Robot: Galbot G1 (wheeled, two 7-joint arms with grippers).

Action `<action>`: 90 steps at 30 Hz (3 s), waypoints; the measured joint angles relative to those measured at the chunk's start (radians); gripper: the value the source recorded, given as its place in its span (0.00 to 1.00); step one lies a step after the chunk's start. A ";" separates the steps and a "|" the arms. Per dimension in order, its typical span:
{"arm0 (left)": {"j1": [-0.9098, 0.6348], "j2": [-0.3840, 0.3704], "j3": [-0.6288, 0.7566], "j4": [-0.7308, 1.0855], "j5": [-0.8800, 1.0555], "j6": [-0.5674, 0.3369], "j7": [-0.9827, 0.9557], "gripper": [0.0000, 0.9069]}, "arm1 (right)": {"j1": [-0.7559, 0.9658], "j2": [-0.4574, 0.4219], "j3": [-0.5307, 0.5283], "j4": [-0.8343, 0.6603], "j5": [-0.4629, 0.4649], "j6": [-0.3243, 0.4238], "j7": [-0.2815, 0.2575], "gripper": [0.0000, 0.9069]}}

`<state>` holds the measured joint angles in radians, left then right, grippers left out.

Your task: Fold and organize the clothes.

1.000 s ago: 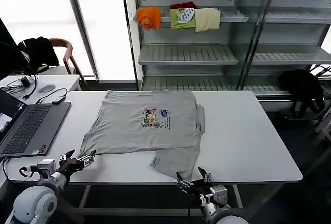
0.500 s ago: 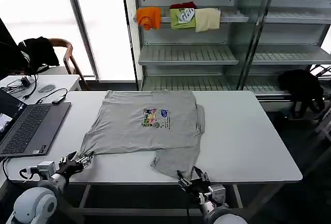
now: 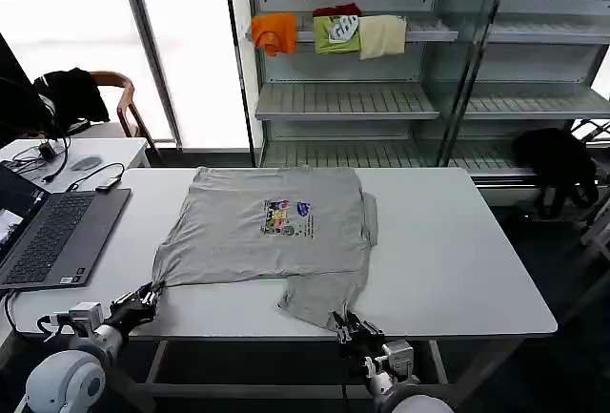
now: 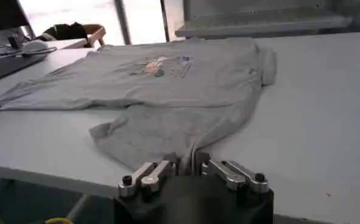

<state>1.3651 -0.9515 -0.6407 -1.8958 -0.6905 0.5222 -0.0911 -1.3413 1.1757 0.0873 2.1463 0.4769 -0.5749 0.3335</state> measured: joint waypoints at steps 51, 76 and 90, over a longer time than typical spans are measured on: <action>-0.395 -0.015 0.196 0.104 -0.049 -0.047 -0.162 0.01 | 0.403 -0.027 0.087 -0.112 0.059 0.012 -0.091 0.00; -0.581 -0.070 0.307 0.289 0.013 -0.046 -0.244 0.02 | 0.644 0.021 -0.016 -0.420 0.003 0.087 -0.165 0.00; -0.637 -0.098 0.337 0.363 0.051 -0.048 -0.232 0.02 | 0.701 0.061 -0.032 -0.548 -0.051 0.139 -0.179 0.00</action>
<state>0.7284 -1.0498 -0.3032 -1.5327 -0.6397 0.4744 -0.3226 -0.6400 1.2369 0.0557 1.5981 0.4258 -0.4358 0.1547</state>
